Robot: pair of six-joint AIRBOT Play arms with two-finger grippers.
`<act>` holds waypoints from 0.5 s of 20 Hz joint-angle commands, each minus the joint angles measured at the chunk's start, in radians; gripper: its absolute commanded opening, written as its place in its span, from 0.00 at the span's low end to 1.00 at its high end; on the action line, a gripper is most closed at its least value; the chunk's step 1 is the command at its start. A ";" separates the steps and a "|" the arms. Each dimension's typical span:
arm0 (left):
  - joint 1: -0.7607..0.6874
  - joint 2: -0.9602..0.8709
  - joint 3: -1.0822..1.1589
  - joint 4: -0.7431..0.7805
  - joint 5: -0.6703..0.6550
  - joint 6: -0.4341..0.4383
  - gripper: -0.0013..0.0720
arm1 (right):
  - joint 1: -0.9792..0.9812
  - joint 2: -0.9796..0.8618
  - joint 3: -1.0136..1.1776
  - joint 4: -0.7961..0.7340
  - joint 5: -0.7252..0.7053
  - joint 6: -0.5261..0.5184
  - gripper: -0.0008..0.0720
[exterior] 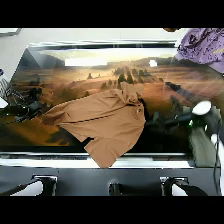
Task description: Fold the clothes and pants, and hang the long-sleeved shirts on hangers.
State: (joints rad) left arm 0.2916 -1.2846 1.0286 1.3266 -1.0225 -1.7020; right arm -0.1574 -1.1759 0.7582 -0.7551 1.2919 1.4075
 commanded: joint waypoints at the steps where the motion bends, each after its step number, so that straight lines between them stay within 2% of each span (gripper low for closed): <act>1: 0.000 0.001 0.002 0.000 -0.017 0.000 0.04 | -0.006 0.153 -0.376 0.195 -0.140 -0.095 0.66; 7: 0.000 0.001 0.002 -0.001 -0.021 -0.001 0.04 | -0.005 0.166 -0.519 0.270 -0.188 -0.173 0.66; 10: 0.000 0.001 0.002 -0.003 -0.037 -0.001 0.04 | 0.132 0.166 -0.521 0.296 -0.302 -0.153 0.66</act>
State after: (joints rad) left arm 0.2916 -1.2846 1.0294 1.3254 -1.0458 -1.7020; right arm -0.1131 -1.0153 0.2653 -0.5026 1.0912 1.2564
